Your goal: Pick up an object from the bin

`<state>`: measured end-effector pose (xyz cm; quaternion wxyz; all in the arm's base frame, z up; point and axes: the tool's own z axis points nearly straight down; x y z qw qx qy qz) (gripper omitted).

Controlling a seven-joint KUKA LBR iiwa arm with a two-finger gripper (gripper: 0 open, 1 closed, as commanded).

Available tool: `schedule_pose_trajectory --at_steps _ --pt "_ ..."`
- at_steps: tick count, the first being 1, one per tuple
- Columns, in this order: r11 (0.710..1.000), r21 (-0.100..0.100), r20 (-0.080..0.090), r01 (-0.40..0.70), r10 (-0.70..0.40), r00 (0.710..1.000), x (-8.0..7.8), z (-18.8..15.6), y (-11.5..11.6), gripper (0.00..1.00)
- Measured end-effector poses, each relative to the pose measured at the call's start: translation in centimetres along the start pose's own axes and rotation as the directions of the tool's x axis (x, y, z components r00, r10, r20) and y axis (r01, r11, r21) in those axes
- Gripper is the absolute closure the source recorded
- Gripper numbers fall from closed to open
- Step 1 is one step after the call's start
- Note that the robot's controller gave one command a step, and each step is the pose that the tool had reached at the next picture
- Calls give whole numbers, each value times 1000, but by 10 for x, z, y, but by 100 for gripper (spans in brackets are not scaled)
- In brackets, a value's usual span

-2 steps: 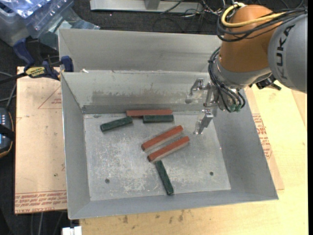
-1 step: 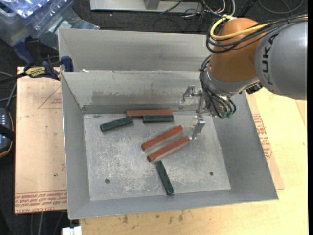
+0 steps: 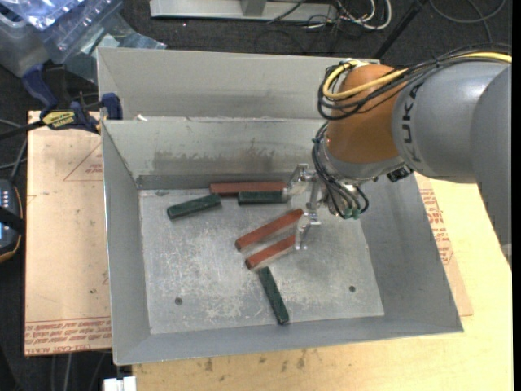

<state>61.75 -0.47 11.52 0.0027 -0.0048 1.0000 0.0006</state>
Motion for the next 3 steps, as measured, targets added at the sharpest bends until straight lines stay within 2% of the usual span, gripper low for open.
schedule_pose_trajectory --at_steps 1,2,3 --pt "998 3 21 71 -71 997 -21 34 10 100" --pt "997 3 21 71 -71 997 -21 34 10 100" --pt "994 0 -1 111 -111 994 -19 -105 27 100"
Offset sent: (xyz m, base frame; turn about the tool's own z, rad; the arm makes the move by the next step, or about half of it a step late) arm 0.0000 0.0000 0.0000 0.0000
